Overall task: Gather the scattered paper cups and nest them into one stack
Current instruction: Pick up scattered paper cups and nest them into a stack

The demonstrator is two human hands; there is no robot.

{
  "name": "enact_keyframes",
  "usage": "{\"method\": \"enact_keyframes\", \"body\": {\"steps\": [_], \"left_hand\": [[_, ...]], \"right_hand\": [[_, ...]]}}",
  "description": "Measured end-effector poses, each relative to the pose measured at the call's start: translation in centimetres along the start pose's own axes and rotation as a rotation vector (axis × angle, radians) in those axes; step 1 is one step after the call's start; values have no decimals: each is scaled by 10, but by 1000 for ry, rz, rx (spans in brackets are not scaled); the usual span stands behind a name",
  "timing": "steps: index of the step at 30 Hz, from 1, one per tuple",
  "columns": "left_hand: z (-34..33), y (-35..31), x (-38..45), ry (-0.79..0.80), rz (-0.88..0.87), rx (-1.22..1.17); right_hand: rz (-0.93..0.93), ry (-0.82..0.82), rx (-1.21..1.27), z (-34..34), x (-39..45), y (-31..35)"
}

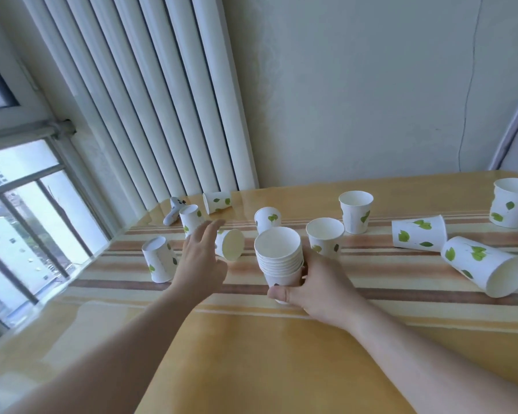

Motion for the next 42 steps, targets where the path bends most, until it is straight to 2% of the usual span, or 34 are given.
{"method": "enact_keyframes", "body": {"steps": [6,10,12,15,18,21,23,26,30,38,40,42], "left_hand": [[-32,16,50,231,5,111],[-31,28,56,137,-1,140],[-24,26,50,91,38,64],[-14,21,29,57,176,-272],[-9,16,6,71,319,-749],[12,-13,1,69,285,-1166],[31,-38,0,52,187,-1261],[33,-64,-7,88,80,-1145],[9,-63,-24,136,130,-932],[1,-56,-34,201,78,-859],[4,-37,-39,143,86,-768],[15,-2,-46,-31,133,-644]], "right_hand": [[-4,-21,-6,-9,6,-18],[-24,-21,1,-8,8,-20],[-41,-31,6,-7,7,-19],[-45,-33,1,-6,6,-16],[-59,-27,-3,-6,3,-15],[-62,-7,-4,-7,3,-12],[-47,4,-1,-8,4,-9],[-14,0,10,-7,3,-7],[-5,7,26,-7,1,-5],[-4,21,43,-7,1,-7],[-7,24,41,-7,1,-8],[-17,29,39,-8,2,-9]]}}
Point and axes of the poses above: each hand's wrist, its own x-axis towards the middle knuckle, its own z-axis out of the back of the hand, y = z × x, the point moved 10 cm from there along x, towards the middle knuckle, and after that the axes turned 2 degrees about x, right-handed, at the moved point
